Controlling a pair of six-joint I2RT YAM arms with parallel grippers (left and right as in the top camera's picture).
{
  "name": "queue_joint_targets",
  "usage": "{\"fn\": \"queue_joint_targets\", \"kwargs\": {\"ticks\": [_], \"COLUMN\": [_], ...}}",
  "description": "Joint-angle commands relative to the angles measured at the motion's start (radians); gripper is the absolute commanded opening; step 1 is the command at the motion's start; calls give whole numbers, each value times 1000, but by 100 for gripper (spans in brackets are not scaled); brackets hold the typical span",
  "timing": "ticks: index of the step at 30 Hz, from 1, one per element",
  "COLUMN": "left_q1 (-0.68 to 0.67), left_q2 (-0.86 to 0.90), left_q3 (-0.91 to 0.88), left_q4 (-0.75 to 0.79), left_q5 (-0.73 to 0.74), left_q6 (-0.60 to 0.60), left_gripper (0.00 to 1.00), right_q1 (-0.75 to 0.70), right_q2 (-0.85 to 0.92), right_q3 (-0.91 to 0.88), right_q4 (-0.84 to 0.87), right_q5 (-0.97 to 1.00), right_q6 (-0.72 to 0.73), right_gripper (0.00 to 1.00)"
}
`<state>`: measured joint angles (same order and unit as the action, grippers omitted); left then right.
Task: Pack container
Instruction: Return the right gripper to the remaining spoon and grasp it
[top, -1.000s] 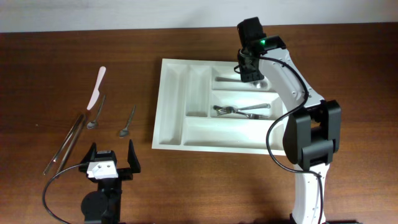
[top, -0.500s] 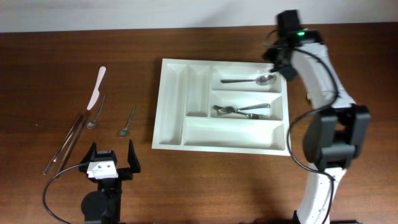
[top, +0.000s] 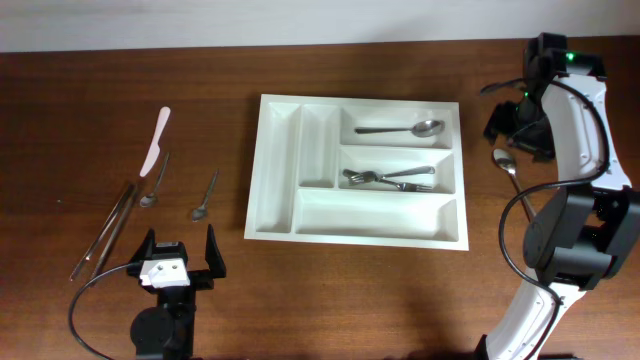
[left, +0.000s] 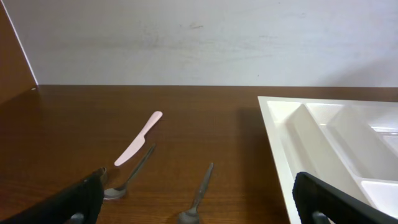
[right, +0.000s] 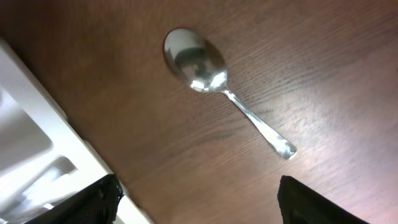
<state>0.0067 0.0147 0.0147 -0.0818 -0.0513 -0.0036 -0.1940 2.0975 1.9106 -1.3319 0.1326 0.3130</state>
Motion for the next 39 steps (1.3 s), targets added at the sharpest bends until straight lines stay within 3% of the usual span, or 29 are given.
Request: {"fn": "queue_joint_targets", "kwargs": {"ticks": [1, 6, 12, 19, 23, 35, 39], "left_q1": [-4, -4, -4, -4, -4, -4, -4], "left_q2": [-9, -9, -9, -9, -9, -9, -9], "left_q3": [-5, -5, -5, -5, -5, -5, -5], "left_q4": [0, 0, 0, 0, 0, 0, 0], "left_q5": [11, 11, 11, 11, 11, 11, 11], "left_q6": [-3, -3, -3, -3, -3, -3, -3], "left_gripper": [99, 99, 99, 99, 99, 99, 99], "right_q1": [-14, -48, -105, -145, -145, -147, -147], "right_q2": [-11, -9, -7, 0, 13, 117, 124], "right_q3": [-38, -135, -232, -250, -251, -252, -252], "right_q4": [10, 105, 229, 320, 364, 366, 366], "right_q5": [3, 13, 10, -2, -73, -185, -186], "right_q6": [-175, -277, -280, -281, -360, -422, -422], "right_gripper": [82, 82, 83, 88, 89, 88, 82]}}
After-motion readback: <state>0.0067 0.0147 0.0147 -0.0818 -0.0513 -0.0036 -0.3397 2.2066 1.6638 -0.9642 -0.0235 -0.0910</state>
